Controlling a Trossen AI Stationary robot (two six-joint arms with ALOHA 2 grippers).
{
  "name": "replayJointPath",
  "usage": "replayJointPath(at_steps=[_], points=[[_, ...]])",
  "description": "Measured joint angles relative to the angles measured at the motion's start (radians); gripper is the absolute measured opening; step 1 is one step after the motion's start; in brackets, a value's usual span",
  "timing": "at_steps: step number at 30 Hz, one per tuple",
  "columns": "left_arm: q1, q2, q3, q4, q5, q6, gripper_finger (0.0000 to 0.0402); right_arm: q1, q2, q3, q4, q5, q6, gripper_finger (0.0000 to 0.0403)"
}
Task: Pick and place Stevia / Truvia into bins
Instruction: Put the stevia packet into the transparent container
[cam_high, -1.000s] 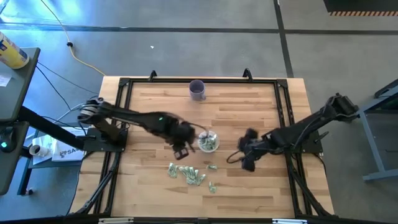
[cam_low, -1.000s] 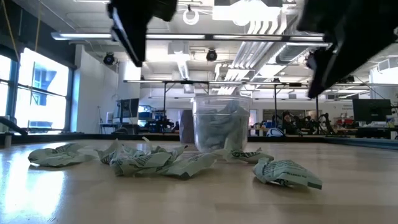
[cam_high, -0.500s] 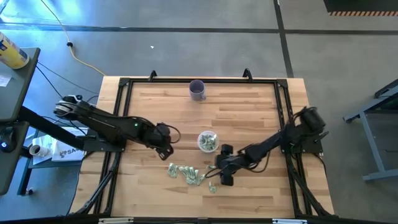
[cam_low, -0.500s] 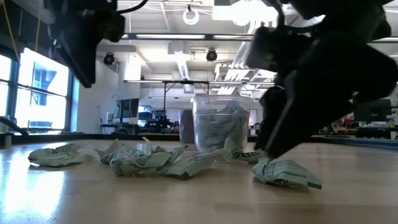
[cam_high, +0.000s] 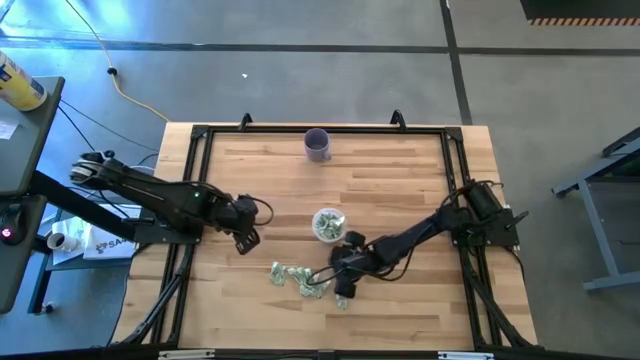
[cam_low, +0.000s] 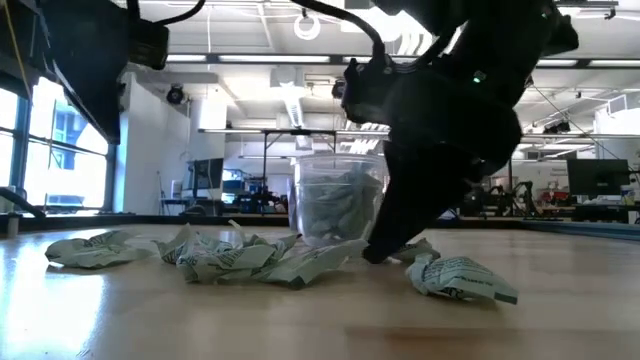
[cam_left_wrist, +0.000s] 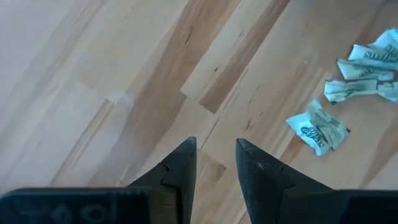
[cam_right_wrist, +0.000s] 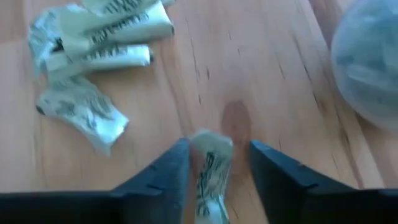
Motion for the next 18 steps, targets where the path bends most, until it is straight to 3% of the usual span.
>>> replayJointPath(at_steps=[8, 12, 15, 18], points=[[0.000, -0.060, -0.052, 0.000, -0.007, 0.027, 0.0147, 0.024, -0.003, 0.138, -0.310, -0.084, 0.173, 0.0017], [0.000, -0.068, -0.057, 0.014, -0.013, 0.017, 0.0147, 0.029, -0.056, 0.231, -0.473, -0.062, 0.193, 0.0015], [0.000, -0.068, -0.057, 0.027, -0.030, 0.012, 0.0147, 0.013, -0.121, 0.300, -0.593, 0.026, 0.193, 0.0008], [0.000, -0.067, -0.057, 0.059, -0.031, 0.010, 0.0147, -0.041, -0.178, 0.337, -0.600, 0.107, 0.148, 0.0006]])
